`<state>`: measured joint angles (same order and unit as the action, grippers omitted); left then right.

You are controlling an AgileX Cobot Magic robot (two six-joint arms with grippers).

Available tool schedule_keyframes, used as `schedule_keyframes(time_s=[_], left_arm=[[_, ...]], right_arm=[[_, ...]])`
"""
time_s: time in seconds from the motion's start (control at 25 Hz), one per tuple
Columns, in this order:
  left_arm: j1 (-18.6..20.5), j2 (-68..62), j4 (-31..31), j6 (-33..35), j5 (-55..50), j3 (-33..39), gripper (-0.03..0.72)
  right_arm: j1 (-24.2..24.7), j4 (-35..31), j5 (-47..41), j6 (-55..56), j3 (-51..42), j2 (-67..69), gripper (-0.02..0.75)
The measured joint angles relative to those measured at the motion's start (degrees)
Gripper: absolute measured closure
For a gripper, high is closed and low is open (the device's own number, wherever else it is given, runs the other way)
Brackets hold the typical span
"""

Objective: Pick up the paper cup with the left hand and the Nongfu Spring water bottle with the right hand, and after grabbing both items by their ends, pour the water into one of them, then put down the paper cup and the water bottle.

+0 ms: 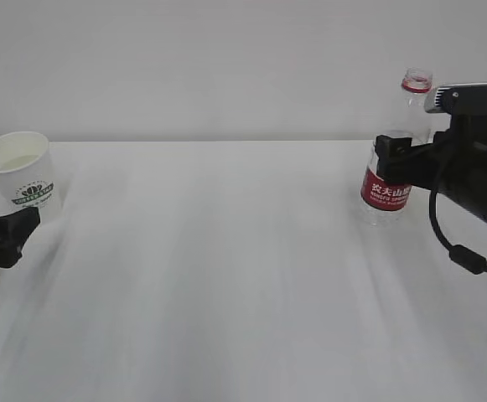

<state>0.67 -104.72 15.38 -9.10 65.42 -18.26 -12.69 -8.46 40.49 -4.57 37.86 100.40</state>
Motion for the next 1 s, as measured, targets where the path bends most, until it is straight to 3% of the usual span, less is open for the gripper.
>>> schedule_keyframes(time_s=[0.36,1.0], left_arm=[[0.0,11.4,-0.2,0.0,-0.3,2.1,0.101],[0.0,32.0,-0.1,-2.6,-15.3,2.4,0.101]], right_arm=[[0.0,1.8,-5.5,0.0,-0.1,-5.9,0.085],[0.0,1.8,-16.9,0.1,-2.4,-17.4,0.103]])
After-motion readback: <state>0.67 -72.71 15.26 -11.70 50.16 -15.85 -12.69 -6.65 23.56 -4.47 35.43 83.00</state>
